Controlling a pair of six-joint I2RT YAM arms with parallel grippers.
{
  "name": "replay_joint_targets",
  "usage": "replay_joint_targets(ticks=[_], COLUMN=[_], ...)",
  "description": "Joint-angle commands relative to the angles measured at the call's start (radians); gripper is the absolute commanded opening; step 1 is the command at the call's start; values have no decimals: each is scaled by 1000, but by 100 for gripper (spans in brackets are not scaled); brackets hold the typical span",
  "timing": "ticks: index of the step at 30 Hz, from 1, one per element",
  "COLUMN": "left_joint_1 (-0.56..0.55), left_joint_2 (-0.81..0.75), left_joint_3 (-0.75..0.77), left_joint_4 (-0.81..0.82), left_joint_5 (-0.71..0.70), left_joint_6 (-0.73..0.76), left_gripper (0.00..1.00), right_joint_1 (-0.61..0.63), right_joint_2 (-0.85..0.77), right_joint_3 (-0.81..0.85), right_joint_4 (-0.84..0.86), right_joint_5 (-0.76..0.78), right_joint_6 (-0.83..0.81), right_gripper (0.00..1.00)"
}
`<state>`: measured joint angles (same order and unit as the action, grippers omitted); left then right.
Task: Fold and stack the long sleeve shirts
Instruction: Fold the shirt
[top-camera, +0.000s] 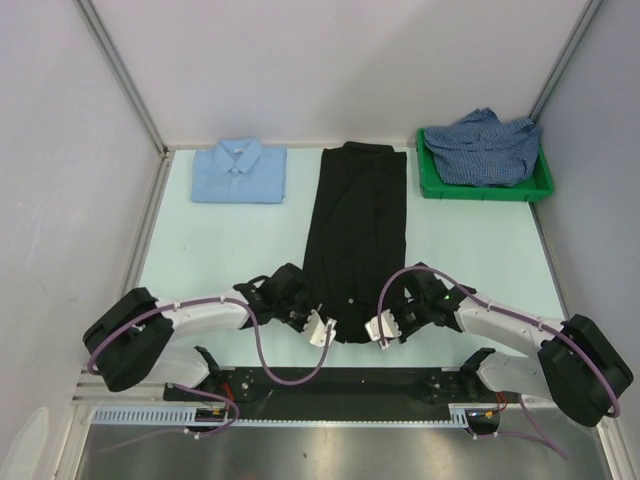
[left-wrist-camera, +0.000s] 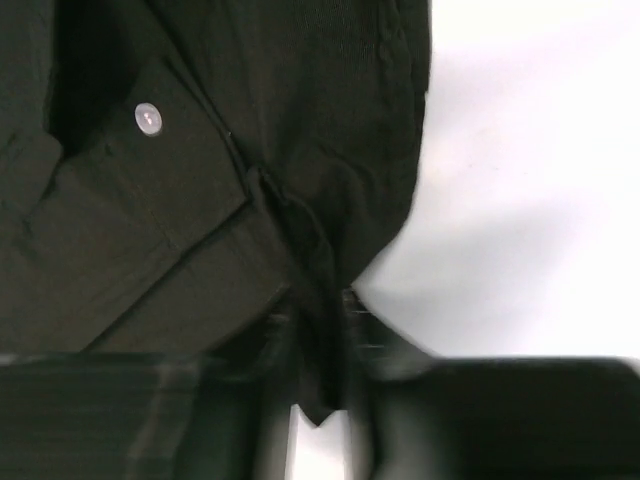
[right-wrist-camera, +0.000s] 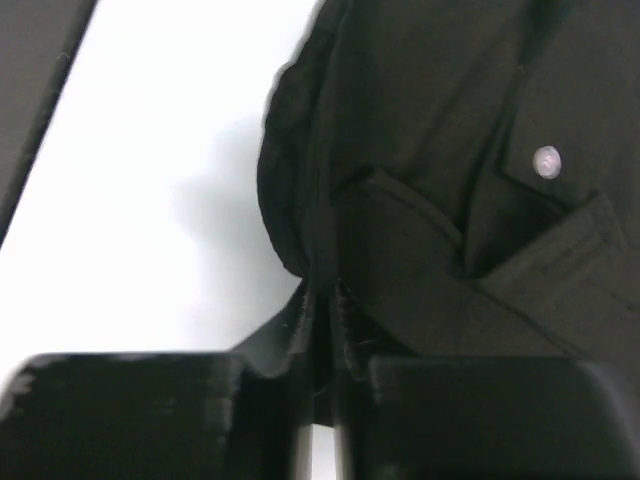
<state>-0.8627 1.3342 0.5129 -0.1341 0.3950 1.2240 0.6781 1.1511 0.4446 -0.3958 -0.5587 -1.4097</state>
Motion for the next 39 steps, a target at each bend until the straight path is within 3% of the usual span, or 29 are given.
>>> replay_joint_targets(ticks=[1,4,7,12,15,19,23,28,33,37,39], left_joint_1=[-2,-10,-68,-193,-184,-124,-73,102,289,347,372], left_joint_2=[25,-52,-172,-322,-334,-311,-273,-150,214,454,538], left_joint_3=[36,61,62,81,99,119,165,272,654,968,1054], left_joint_4=[-86,-206,-338,-486,-513,-500,-495,-513,-647,-696,-728], left_joint_5=[-42,13,71,110,96,122,148,174,251,255,252], left_joint_6=[-18,-14,-17,-150,-202,-201,-176,-52,-67,-95,-103], left_gripper=[9,1,0,0,0,0,0,0,0,0,0], right_joint_1=[-3,6,43,136,152,141,91,-81,-339,-417,-448], right_joint_2=[23,-42,-135,-332,-392,-349,-277,-131,234,488,580], right_joint_3=[-3,25,57,65,68,107,147,239,518,744,863], right_joint_4=[51,-36,-189,-386,-370,-313,-259,-209,-213,-247,-247], right_joint_5=[86,51,-7,-55,-21,-1,-1,-46,-145,-196,-202], right_joint_6=[55,63,66,115,187,259,268,224,108,25,18], right_gripper=[0,0,0,0,0,0,0,0,0,0,0])
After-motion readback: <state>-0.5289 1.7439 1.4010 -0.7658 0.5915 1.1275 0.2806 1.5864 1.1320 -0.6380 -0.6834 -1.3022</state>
